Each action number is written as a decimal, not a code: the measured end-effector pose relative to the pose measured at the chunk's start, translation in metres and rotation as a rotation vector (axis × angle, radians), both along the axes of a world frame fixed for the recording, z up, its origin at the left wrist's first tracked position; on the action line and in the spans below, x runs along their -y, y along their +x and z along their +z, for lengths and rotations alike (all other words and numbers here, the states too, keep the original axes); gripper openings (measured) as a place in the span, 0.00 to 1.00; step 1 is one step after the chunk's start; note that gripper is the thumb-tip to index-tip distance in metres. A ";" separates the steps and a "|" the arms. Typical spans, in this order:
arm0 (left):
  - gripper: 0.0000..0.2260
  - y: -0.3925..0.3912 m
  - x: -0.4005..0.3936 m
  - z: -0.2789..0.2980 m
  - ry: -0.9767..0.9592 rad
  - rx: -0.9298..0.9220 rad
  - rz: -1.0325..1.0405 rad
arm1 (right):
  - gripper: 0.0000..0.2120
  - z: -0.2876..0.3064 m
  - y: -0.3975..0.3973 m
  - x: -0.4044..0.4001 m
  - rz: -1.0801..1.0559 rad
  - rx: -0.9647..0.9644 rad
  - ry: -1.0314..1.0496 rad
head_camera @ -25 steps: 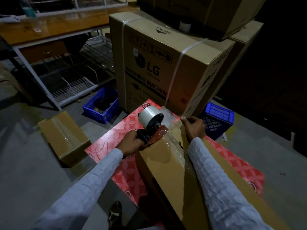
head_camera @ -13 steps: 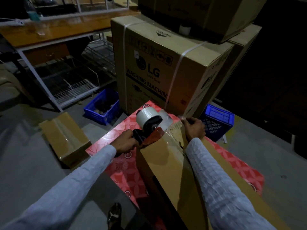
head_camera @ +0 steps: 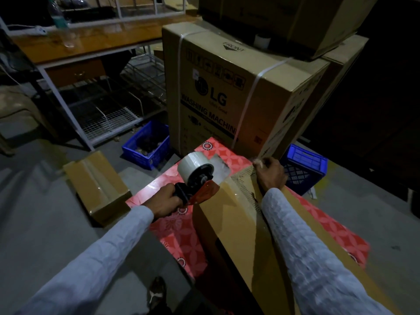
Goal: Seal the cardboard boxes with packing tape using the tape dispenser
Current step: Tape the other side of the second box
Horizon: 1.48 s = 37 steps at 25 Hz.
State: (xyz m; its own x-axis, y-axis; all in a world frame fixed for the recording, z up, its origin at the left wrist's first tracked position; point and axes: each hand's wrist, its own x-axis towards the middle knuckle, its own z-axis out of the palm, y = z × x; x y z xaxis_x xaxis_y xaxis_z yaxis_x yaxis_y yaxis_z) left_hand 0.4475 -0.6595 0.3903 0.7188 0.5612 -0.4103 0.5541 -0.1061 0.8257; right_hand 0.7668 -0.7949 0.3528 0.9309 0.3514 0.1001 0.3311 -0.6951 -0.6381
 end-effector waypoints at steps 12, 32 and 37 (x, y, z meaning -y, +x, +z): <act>0.13 0.010 -0.023 -0.034 0.060 0.120 -0.120 | 0.03 -0.001 -0.149 -0.029 -0.128 0.096 0.126; 0.12 -0.032 -0.055 -0.056 -0.074 0.143 -0.281 | 0.22 0.001 -0.219 -0.027 -0.003 0.019 -0.231; 0.12 -0.077 -0.052 -0.061 -0.091 0.134 -0.276 | 0.27 -0.007 -0.215 -0.023 0.013 0.049 -0.248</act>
State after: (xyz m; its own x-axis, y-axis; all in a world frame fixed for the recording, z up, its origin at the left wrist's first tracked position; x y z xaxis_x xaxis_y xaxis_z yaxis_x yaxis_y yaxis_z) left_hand 0.3702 -0.6077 0.3289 0.8900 0.3031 -0.3407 0.3999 -0.1599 0.9025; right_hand 0.5519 -0.7719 0.3456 0.9223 0.3826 0.0544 0.3673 -0.8240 -0.4314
